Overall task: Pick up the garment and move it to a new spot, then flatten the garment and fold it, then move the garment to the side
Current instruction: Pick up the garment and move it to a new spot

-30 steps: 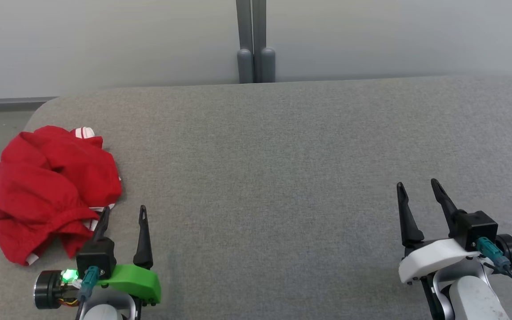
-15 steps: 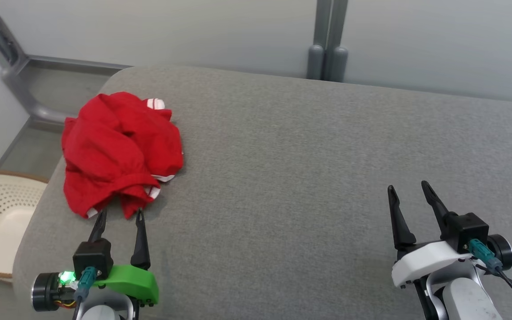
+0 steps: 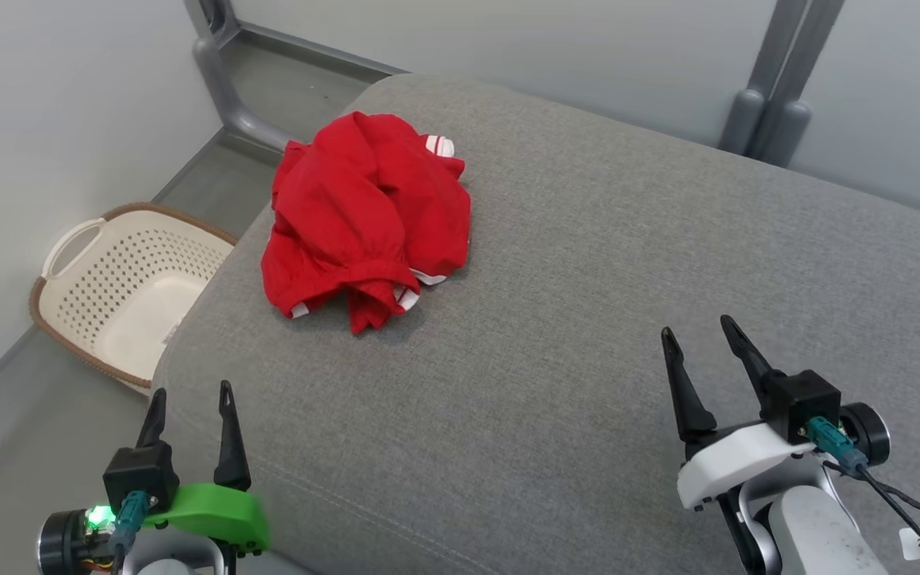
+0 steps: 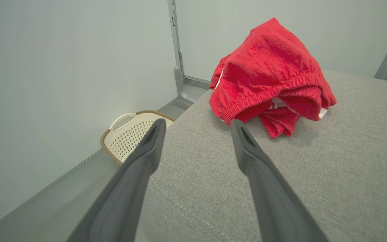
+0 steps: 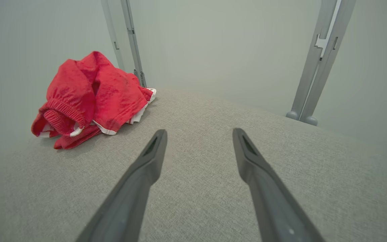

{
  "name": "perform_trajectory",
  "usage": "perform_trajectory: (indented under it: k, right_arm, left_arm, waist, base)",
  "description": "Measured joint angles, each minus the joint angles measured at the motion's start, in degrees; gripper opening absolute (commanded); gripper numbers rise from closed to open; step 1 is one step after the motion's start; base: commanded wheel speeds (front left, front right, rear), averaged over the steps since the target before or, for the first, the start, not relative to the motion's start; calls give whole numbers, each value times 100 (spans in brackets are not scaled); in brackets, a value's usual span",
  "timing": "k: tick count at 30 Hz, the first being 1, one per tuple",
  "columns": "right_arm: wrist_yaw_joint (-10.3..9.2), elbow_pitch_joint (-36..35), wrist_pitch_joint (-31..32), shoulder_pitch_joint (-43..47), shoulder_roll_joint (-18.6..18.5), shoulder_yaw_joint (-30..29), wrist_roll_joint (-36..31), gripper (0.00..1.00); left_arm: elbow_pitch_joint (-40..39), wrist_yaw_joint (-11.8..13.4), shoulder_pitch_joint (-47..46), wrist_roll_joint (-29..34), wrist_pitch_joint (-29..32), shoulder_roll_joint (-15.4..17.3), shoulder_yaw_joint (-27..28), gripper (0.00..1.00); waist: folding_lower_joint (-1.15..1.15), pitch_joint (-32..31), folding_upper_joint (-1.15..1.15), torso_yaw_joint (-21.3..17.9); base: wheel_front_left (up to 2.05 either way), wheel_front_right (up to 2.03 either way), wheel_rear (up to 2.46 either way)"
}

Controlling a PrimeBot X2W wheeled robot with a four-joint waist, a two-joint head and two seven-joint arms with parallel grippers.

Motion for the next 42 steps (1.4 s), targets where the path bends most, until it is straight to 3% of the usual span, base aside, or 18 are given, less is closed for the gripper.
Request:
perform_trajectory:
  k: [13, 28, 34, 42]
  right_arm:
    - [0, 123, 0, -202, -136, 167, 31, 100]
    - [0, -71, 0, -264, -345, 135, -18, 100]
    - [0, -155, 0, -435, -497, 245, -22, 100]
    - [0, -194, 0, -659, -664, 354, -14, 100]
  left_arm:
    - [-89, 135, 10, -221, 0, -1, -90, 100]
    - [272, -37, -632, -653, 0, -2, -248, 100]
    - [490, -242, -1157, -956, 0, -2, 12, 100]
    - [980, -594, -2058, -781, 0, 2, 513, 100]
  waist:
    - [0, 292, 0, 224]
    - [0, 685, 0, 7]
    - [0, 967, 0, -240]
    - [0, 1414, 0, -574]
  base:
    - [0, 0, 0]
    - [0, 0, 0]
    - [0, 0, 0]
    - [0, 0, 0]
